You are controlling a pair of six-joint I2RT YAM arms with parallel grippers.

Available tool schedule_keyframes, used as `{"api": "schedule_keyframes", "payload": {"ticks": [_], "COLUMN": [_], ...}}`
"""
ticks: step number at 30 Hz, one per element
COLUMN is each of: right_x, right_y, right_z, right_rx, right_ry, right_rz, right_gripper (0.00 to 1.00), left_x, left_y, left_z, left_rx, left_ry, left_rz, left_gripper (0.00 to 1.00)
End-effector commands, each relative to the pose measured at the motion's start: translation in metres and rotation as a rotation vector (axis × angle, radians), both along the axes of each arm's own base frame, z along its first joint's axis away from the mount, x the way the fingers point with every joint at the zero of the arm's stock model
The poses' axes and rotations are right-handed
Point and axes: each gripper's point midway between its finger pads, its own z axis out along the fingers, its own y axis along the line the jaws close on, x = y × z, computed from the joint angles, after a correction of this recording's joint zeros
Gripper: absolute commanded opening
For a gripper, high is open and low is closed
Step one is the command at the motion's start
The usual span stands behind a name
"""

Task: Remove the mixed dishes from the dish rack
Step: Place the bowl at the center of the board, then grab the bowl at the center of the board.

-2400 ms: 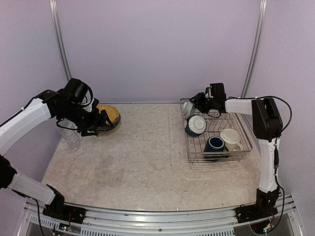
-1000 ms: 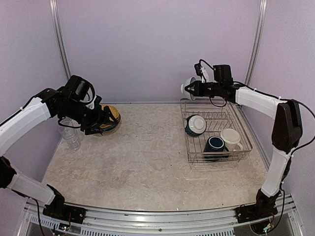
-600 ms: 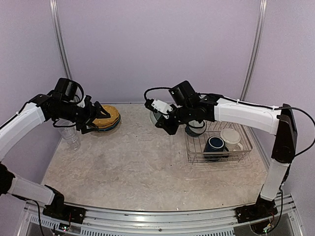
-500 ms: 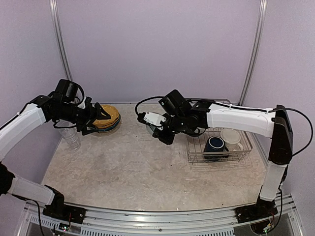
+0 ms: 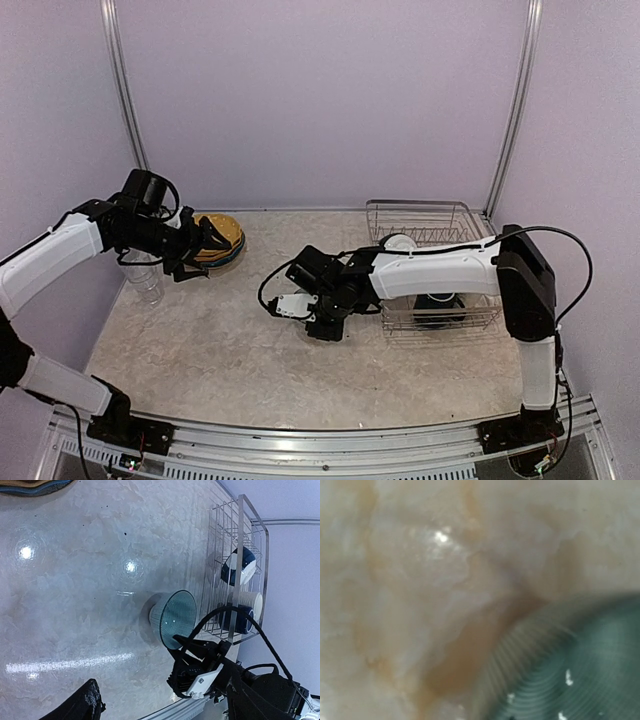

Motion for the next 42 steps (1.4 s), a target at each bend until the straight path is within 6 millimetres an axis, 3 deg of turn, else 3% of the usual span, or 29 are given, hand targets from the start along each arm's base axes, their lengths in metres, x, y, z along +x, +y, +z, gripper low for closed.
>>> {"api": "schedule_keyframes", "payload": {"ticks": [1, 5, 9, 13, 17, 22, 30, 37, 42], "right_x": [-0.001, 0.004, 0.023, 0.046, 0.059, 0.061, 0.061, 0.066, 0.079], "right_y": [0.003, 0.000, -0.018, -0.062, -0.110, -0.145, -0.172, -0.197, -0.220], "right_z": [0.010, 0.034, 0.098, 0.154, 0.194, 0.214, 0.227, 0.231, 0.218], "right_rx": [0.048, 0.138, 0.337, 0.497, 0.613, 0.663, 0.743, 0.817, 0.853], "right_ry": [-0.021, -0.050, -0.102, -0.176, -0.251, -0.286, -0.315, -0.322, -0.278], "right_rz": [-0.026, -0.090, -0.222, -0.397, -0.550, -0.625, -0.705, -0.763, -0.869], "right_gripper": [0.41, 0.61, 0.73, 0.79, 0.87, 0.92, 0.97, 1.00, 1.00], "left_x": [0.002, 0.003, 0.003, 0.004, 0.008, 0.018, 0.021, 0.012, 0.009], "left_y": [-0.014, -0.032, -0.056, -0.077, -0.096, -0.116, -0.137, -0.135, -0.129], "left_z": [-0.013, -0.028, -0.040, -0.058, -0.076, -0.093, -0.138, -0.163, -0.173], "left_rx": [-0.008, 0.035, 0.081, 0.117, 0.138, 0.210, 0.380, 0.483, 0.515], "left_ry": [0.029, 0.057, 0.071, 0.097, 0.122, 0.125, 0.174, 0.194, 0.206], "left_rz": [-0.049, -0.096, -0.145, -0.186, -0.221, -0.263, -0.329, -0.344, -0.339], "left_gripper": [0.82, 0.82, 0.82, 0.81, 0.78, 0.74, 0.67, 0.58, 0.47]}}
